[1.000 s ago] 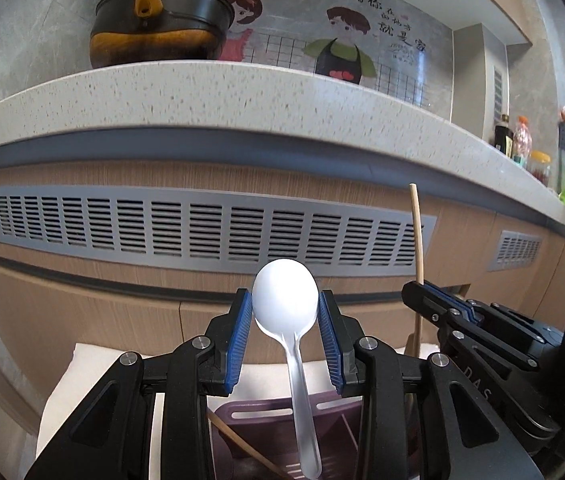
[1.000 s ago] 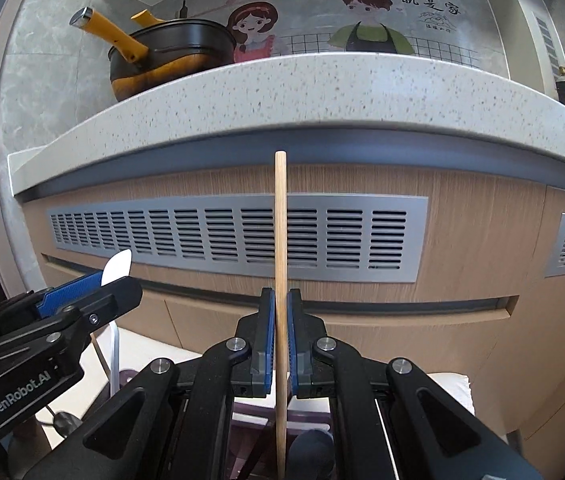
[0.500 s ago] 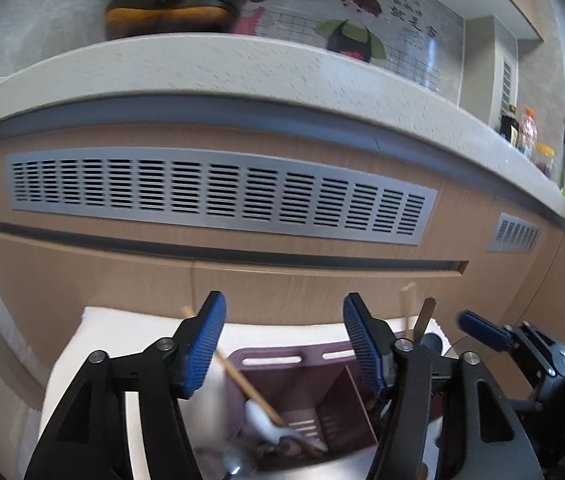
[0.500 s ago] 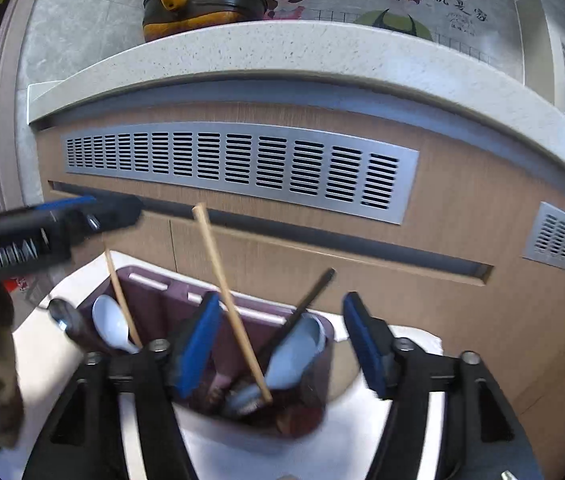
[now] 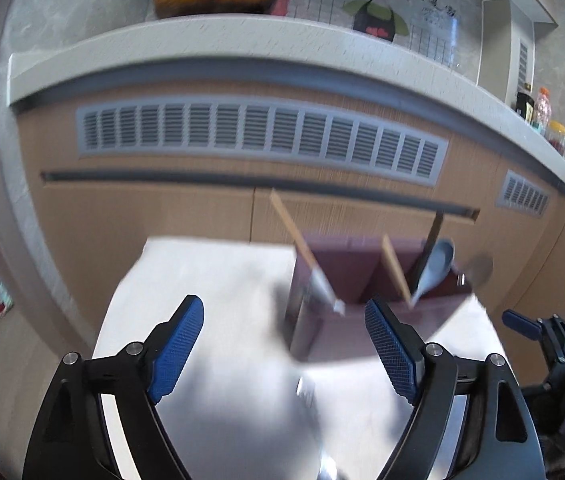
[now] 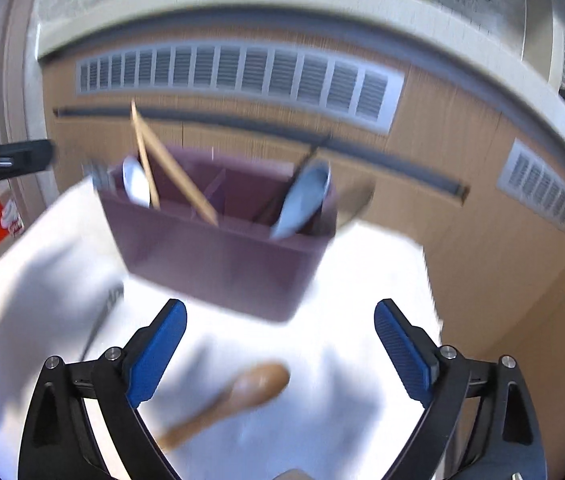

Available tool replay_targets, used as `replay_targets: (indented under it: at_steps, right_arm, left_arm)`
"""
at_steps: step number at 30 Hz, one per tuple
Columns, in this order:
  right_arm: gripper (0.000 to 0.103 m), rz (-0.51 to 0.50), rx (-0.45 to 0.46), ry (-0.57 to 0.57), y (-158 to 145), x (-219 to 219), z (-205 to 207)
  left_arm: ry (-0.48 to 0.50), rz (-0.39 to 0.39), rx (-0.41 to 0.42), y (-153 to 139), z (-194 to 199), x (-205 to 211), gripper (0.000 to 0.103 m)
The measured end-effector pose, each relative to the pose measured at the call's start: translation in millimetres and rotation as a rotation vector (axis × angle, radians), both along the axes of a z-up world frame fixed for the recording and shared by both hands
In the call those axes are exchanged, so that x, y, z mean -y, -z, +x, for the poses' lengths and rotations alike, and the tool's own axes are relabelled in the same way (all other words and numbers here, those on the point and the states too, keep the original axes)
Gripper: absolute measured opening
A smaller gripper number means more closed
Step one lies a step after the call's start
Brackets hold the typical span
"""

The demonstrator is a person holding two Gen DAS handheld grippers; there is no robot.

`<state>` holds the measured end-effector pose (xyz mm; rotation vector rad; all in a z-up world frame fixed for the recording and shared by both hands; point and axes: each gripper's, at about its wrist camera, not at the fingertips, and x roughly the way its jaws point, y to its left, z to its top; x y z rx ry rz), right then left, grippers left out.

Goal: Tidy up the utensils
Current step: 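Grasp the wooden spoon by its handle with the right gripper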

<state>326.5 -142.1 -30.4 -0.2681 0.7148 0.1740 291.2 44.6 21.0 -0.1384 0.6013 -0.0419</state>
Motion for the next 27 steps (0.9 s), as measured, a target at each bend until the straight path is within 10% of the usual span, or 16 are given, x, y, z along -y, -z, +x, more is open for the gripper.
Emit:
replay_targets:
  at_steps: [16, 27]
  right_arm:
    - [0.091, 0.097, -0.210, 0.147, 45, 2, 7]
    - [0.028, 0.117, -0.250, 0.043, 42, -4, -9]
  left_arm:
    - [0.060, 0.013, -0.217, 73, -78, 7, 0.087]
    - [0.087, 0.032, -0.274, 82, -76, 16, 0.087]
